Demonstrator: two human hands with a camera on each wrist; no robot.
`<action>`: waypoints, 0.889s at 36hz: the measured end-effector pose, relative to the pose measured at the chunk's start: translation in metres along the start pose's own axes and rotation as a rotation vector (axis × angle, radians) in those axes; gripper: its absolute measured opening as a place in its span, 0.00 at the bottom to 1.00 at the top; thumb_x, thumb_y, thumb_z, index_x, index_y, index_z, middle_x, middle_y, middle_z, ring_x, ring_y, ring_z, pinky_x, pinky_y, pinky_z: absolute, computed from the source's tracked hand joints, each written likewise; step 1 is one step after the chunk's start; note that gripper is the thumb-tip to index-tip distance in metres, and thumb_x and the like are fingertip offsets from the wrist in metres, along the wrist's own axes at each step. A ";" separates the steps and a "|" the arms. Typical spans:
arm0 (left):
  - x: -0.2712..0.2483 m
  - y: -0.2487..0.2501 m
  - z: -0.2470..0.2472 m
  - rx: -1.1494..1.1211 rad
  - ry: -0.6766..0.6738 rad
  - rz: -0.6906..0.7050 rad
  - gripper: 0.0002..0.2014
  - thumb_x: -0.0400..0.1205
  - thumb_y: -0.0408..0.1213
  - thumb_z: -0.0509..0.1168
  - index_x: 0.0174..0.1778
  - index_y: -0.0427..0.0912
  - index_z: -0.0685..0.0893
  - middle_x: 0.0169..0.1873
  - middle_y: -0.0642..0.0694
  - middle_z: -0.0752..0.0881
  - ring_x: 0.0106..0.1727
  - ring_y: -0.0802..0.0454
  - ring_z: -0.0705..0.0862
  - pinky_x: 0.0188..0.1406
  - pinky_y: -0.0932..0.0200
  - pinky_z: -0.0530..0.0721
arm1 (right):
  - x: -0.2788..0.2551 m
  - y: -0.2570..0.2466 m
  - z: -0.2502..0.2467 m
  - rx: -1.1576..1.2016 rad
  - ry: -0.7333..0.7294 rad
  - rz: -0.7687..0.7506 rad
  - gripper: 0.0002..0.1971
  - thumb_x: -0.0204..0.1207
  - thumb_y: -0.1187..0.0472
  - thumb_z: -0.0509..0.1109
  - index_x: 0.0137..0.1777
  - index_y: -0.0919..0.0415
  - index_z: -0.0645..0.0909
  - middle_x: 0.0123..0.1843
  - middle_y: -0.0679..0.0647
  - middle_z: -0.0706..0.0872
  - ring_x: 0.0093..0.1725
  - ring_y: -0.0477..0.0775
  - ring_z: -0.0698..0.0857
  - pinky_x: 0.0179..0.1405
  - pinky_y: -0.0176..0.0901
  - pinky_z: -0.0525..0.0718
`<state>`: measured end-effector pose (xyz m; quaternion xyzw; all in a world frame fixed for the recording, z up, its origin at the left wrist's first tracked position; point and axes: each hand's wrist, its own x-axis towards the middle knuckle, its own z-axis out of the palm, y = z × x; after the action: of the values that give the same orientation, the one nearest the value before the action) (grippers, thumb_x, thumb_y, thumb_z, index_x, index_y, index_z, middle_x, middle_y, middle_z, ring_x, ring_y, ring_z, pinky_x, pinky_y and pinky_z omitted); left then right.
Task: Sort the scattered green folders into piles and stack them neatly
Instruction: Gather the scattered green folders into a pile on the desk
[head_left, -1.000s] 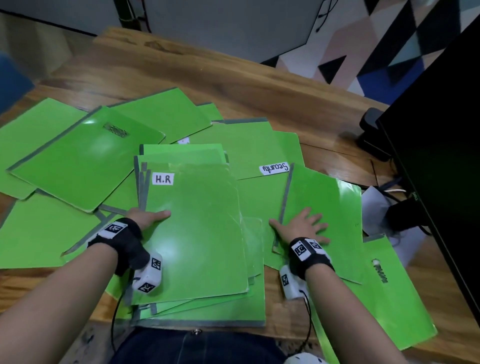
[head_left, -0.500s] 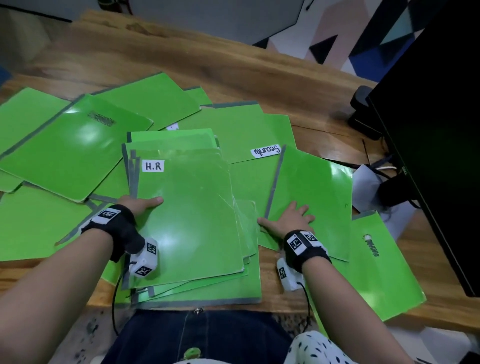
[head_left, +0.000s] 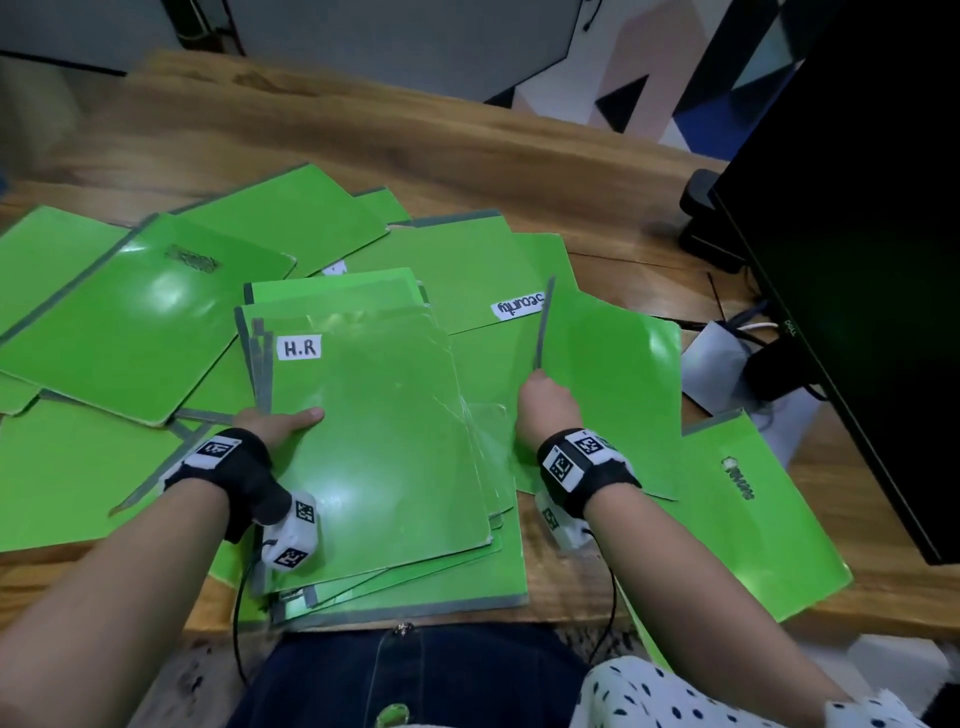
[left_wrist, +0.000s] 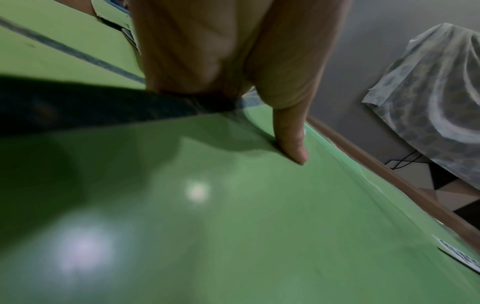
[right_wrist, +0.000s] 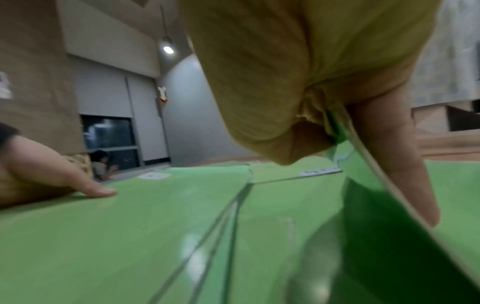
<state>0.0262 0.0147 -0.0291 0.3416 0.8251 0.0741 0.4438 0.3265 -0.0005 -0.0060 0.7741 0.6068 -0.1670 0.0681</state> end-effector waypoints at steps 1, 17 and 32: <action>0.000 0.000 0.000 0.001 -0.002 -0.001 0.45 0.69 0.56 0.75 0.73 0.28 0.68 0.67 0.29 0.77 0.64 0.32 0.78 0.64 0.38 0.78 | -0.006 -0.005 -0.001 -0.008 -0.011 -0.049 0.22 0.78 0.73 0.62 0.72 0.74 0.67 0.58 0.66 0.85 0.49 0.61 0.87 0.48 0.48 0.89; 0.001 0.001 0.000 0.019 0.001 -0.001 0.44 0.71 0.55 0.74 0.72 0.27 0.68 0.66 0.29 0.77 0.64 0.31 0.78 0.63 0.39 0.78 | 0.003 0.036 0.007 0.424 0.017 0.341 0.29 0.78 0.52 0.66 0.76 0.61 0.64 0.72 0.62 0.73 0.66 0.60 0.77 0.59 0.55 0.80; -0.002 0.000 0.004 -0.037 0.016 -0.008 0.44 0.70 0.54 0.74 0.73 0.27 0.67 0.67 0.28 0.76 0.65 0.31 0.77 0.64 0.38 0.78 | 0.039 0.157 0.044 0.579 -0.155 0.896 0.31 0.79 0.58 0.61 0.77 0.76 0.61 0.78 0.77 0.62 0.75 0.81 0.63 0.68 0.77 0.64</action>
<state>0.0298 0.0129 -0.0302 0.3293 0.8286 0.0900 0.4437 0.4776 -0.0185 -0.0754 0.9297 0.1397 -0.3386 -0.0390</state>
